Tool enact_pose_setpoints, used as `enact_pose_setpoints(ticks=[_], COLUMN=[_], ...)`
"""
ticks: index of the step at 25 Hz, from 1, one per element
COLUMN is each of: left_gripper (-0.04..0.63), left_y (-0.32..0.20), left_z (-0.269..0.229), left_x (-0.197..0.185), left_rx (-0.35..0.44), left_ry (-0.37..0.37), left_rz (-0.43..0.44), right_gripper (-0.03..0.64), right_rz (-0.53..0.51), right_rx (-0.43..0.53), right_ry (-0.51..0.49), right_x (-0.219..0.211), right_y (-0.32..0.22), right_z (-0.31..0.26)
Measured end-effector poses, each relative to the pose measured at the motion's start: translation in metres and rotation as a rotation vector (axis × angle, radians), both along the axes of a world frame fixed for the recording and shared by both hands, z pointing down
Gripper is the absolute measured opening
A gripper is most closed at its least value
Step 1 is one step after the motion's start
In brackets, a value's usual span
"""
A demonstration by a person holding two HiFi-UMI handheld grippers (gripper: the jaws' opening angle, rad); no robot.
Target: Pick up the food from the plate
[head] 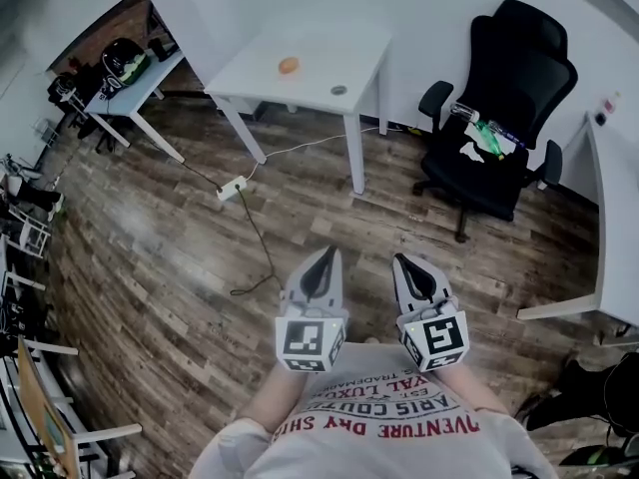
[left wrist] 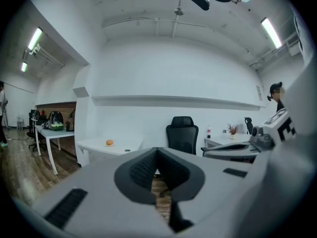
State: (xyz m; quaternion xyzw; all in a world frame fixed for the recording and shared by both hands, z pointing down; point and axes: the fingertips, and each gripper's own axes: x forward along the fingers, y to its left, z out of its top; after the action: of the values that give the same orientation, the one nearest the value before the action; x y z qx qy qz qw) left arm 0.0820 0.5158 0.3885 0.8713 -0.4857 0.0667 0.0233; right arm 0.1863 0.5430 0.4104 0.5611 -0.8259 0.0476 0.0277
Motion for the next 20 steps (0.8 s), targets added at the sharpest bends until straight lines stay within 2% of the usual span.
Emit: enact_pose_setpoints(ticks=[6,11,15,20], left_gripper=[0.005,0.005,0.005,0.005], left_y=[-0.019,-0.056,-0.093,-0.151], left_z=[0.011,0.01,0.011,0.01], left_x=[-0.016,-0.039,-0.062,-0.109], left_rx=[-0.02,-0.022,-0.049,-0.084], left_ry=[-0.022,-0.024,0.004,0.049], left_rz=[-0.024,-0.04,-0.05,-0.077], right_gripper=[0.011,0.011,0.011,0.011], right_rz=[-0.011,-0.001,0.008,0.019], right_rx=[-0.046,-0.07,-0.084,-0.097], right_ry=[-0.012,-0.002,0.015,0.029], right_x=[-0.009,-0.022,-0.038,-0.074], right_y=[-0.021,-0.054,-0.089,-0.149], right_z=[0.015,0.019,0.016,0.011])
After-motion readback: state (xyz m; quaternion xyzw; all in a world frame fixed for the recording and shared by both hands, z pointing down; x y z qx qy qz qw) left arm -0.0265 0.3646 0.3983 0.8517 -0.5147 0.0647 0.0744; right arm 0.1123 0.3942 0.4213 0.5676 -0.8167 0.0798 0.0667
